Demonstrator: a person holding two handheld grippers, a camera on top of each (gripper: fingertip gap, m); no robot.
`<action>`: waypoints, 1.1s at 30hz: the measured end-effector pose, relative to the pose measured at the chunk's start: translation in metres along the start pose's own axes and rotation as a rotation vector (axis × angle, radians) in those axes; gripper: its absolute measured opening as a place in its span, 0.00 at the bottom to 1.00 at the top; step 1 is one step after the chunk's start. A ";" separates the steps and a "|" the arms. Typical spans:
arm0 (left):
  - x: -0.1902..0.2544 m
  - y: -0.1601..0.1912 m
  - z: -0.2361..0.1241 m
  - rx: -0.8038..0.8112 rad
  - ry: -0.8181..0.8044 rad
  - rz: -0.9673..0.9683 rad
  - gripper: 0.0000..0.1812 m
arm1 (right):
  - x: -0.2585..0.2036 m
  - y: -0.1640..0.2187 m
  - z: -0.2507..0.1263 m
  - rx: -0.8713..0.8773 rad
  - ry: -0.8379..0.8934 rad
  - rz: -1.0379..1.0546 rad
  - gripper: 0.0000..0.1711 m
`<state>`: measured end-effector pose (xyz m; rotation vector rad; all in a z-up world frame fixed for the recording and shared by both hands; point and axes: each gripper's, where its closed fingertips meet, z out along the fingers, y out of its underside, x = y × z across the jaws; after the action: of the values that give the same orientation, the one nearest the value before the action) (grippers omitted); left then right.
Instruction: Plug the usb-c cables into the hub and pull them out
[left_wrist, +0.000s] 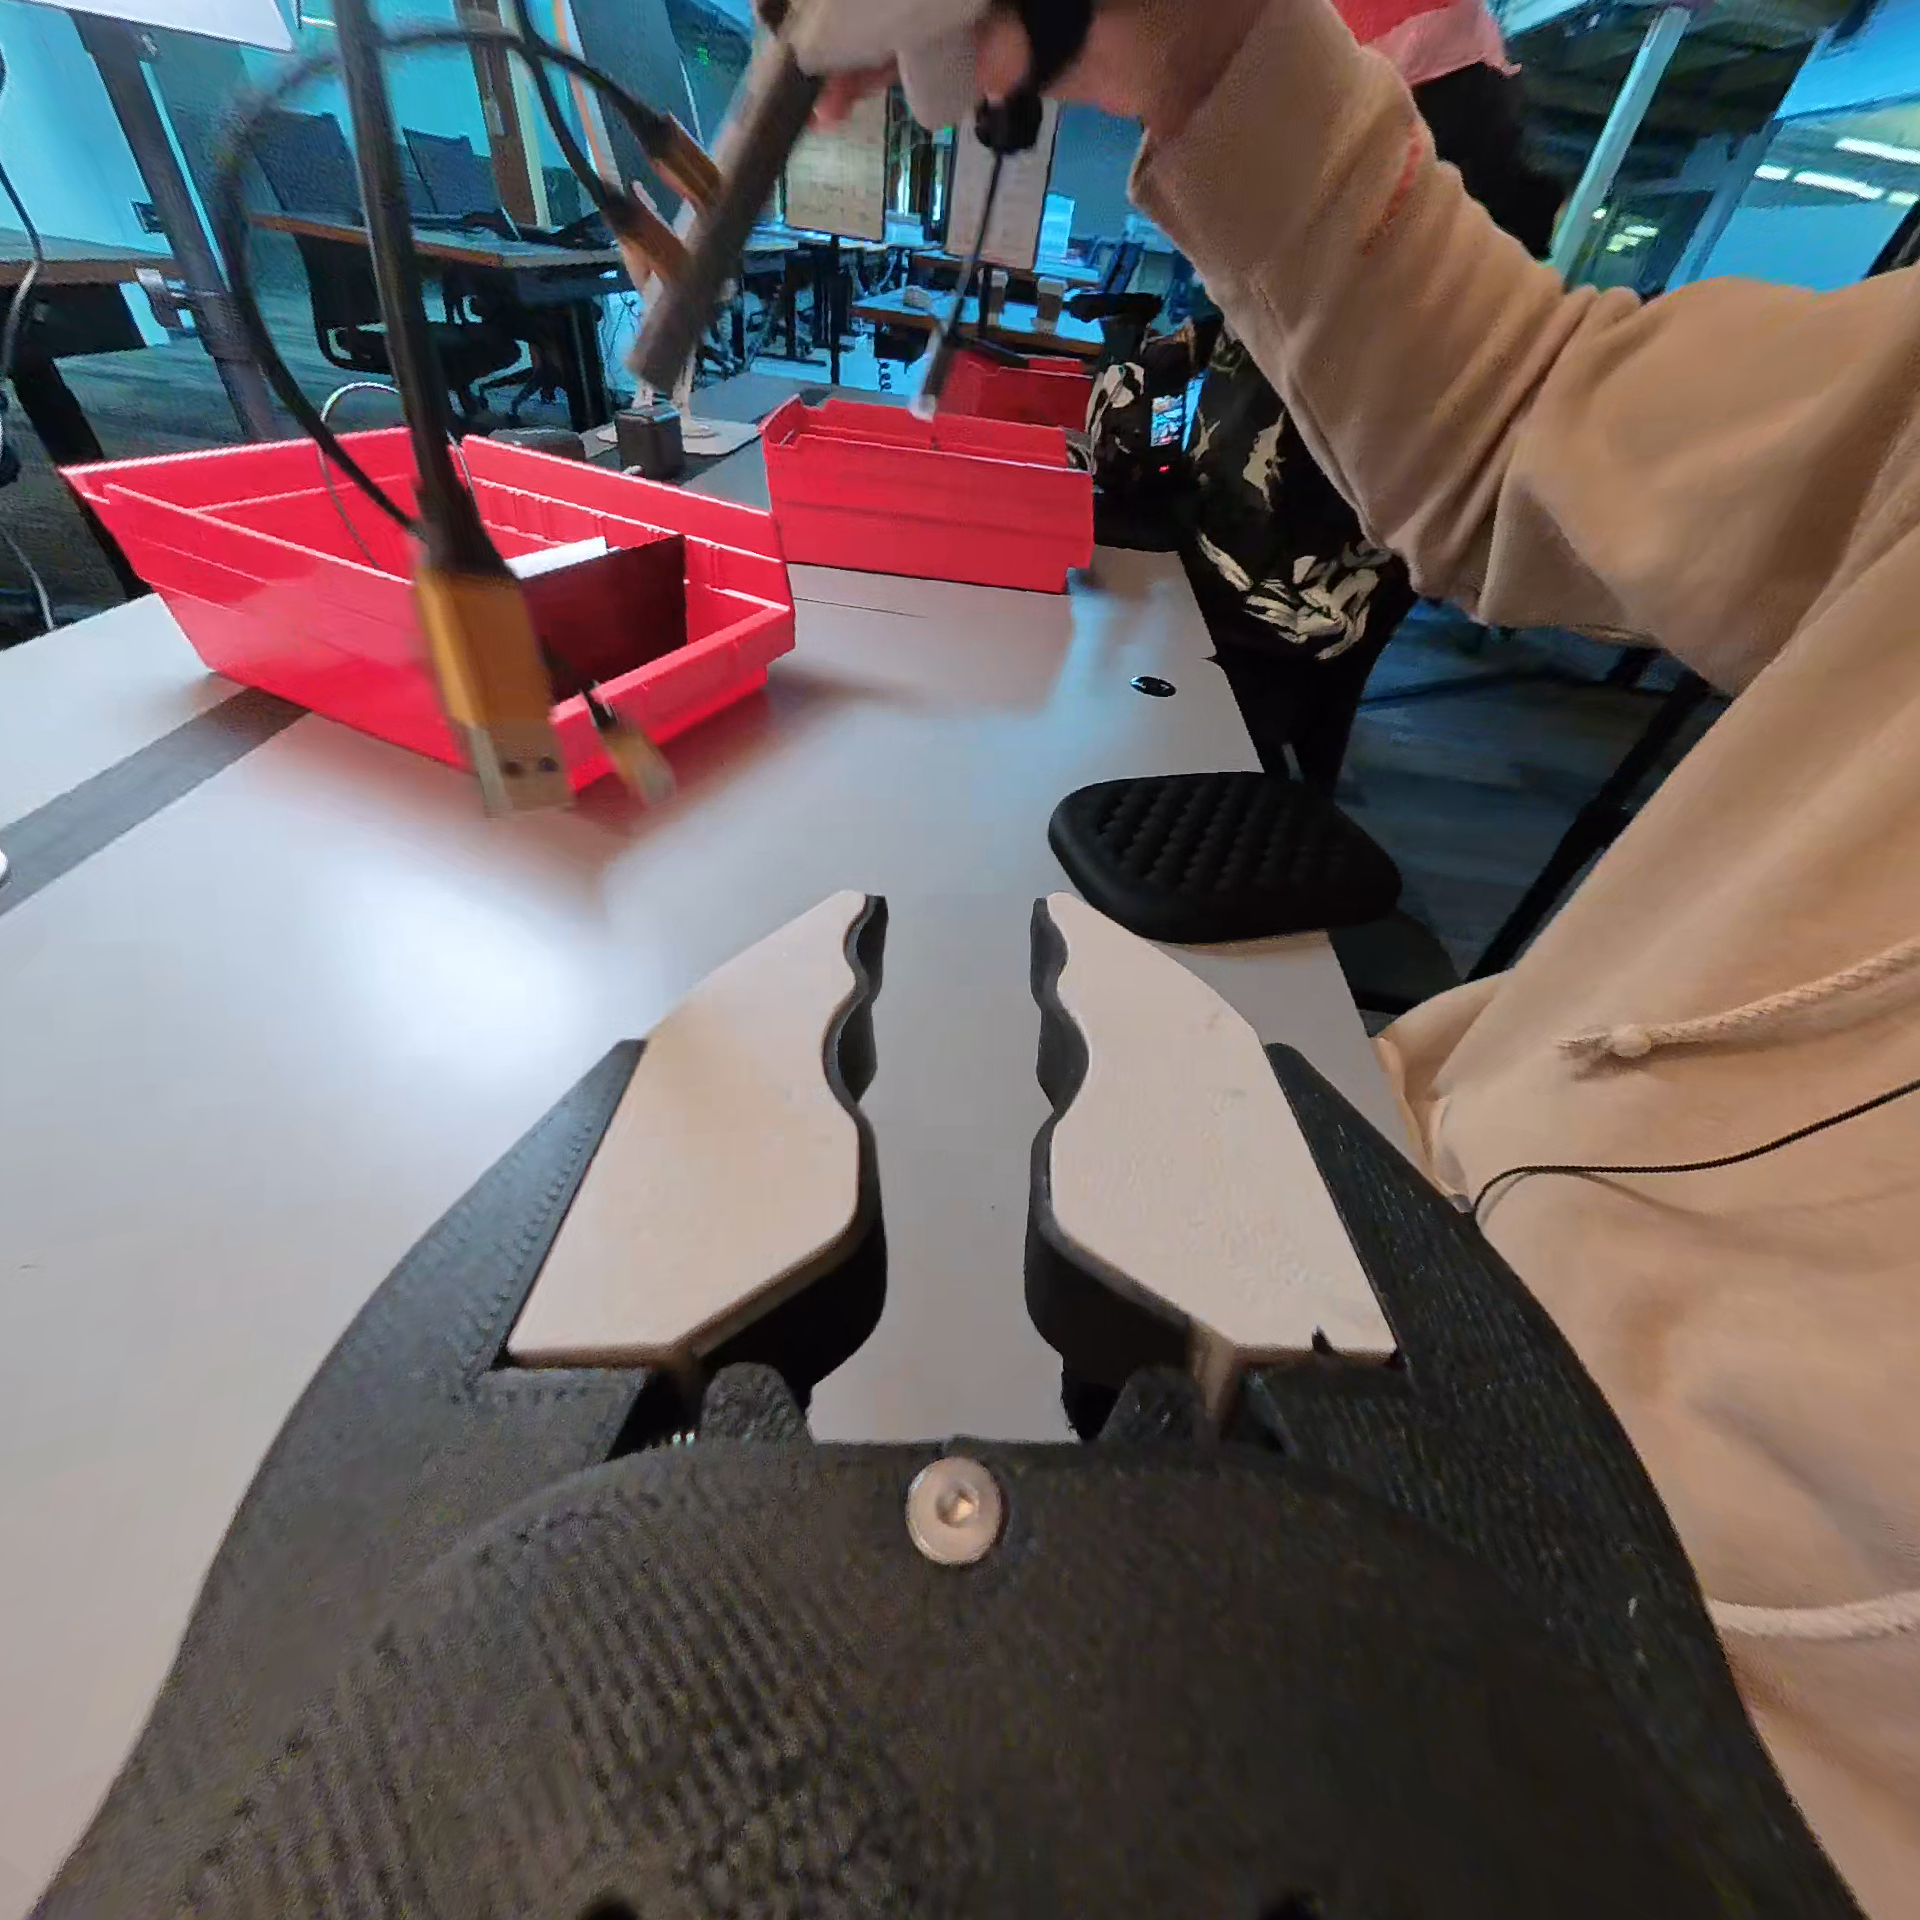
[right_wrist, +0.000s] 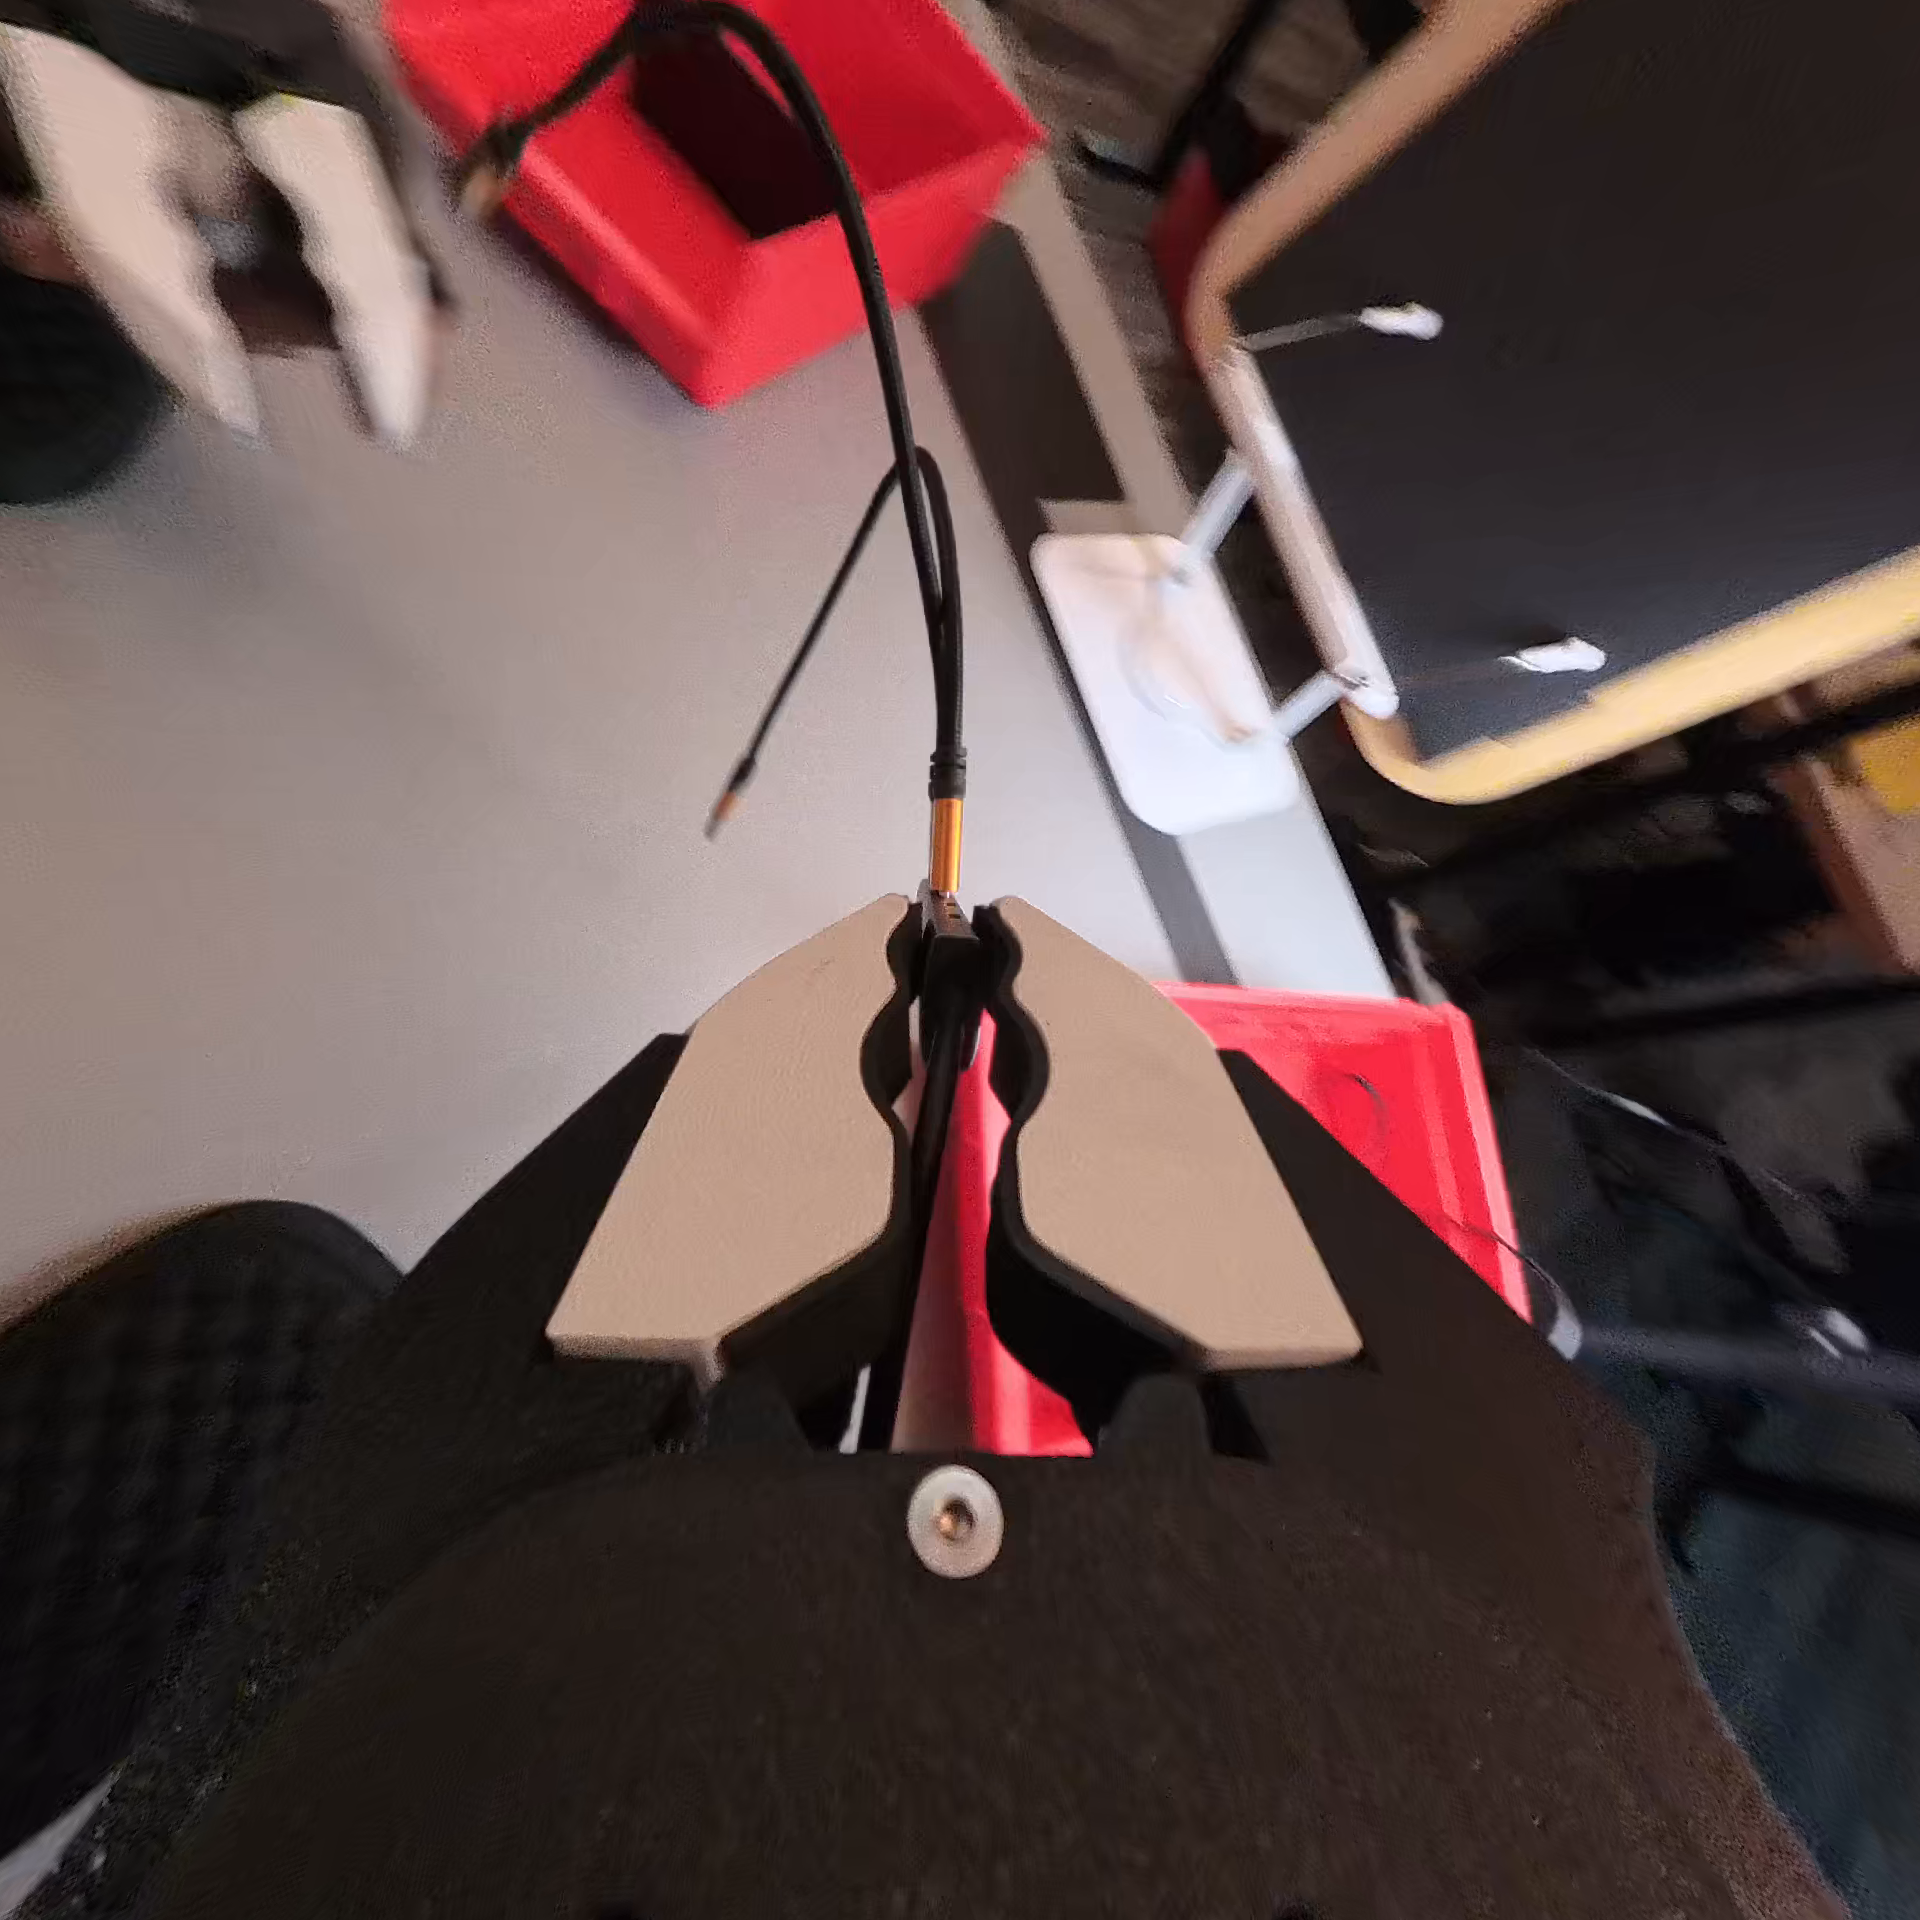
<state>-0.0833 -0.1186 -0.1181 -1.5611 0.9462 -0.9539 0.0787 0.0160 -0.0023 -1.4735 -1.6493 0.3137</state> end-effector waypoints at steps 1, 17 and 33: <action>0.002 0.002 -0.001 0.007 0.008 -0.009 0.14 | 0.019 0.004 -0.008 -0.022 0.047 0.012 0.06; -0.004 0.024 -0.012 -0.002 -0.030 -0.031 0.09 | 0.215 0.118 -0.021 -0.319 0.542 0.277 0.06; -0.013 0.045 -0.009 -0.047 -0.038 -0.062 0.07 | 0.229 0.202 0.119 -0.201 0.440 0.413 0.06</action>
<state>-0.1009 -0.1174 -0.1622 -1.6508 0.9041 -0.9475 0.1483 0.3168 -0.1117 -1.8782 -1.0447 0.0372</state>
